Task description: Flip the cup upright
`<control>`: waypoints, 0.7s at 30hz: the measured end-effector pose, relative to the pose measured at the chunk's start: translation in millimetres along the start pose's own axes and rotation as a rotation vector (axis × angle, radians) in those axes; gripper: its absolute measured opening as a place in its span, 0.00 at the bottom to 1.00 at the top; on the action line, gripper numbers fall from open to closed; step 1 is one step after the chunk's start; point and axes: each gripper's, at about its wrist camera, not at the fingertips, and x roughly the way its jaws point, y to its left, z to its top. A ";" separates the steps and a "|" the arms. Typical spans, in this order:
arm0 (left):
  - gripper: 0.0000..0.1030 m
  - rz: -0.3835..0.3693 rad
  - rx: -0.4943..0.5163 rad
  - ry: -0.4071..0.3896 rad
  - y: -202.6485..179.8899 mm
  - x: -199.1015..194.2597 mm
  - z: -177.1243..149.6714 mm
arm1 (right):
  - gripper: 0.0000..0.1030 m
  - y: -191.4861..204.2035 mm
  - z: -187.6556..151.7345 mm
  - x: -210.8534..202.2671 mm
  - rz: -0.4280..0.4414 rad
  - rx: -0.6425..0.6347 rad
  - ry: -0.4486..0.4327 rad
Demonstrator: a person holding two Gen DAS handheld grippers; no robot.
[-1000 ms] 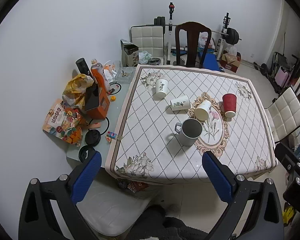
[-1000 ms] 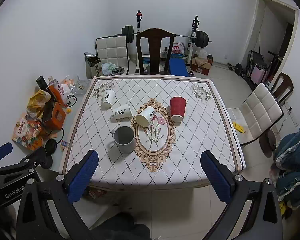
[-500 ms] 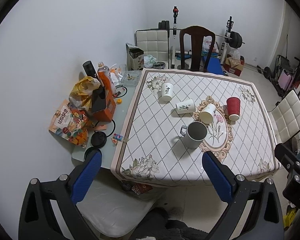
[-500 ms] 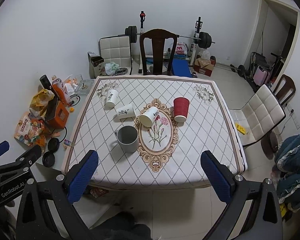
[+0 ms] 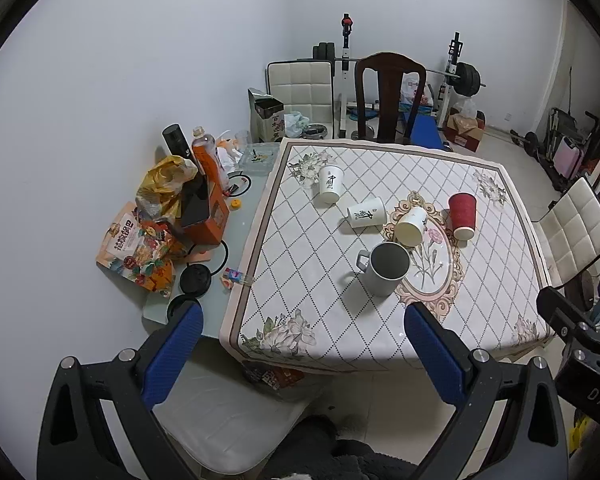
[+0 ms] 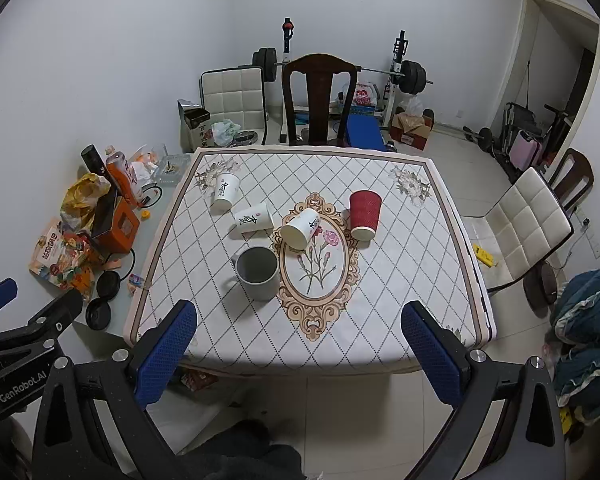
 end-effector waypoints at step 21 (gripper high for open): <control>1.00 -0.001 -0.004 -0.006 2.2 -3.2 7.8 | 1.00 1.4 -8.1 3.7 0.018 -0.005 0.010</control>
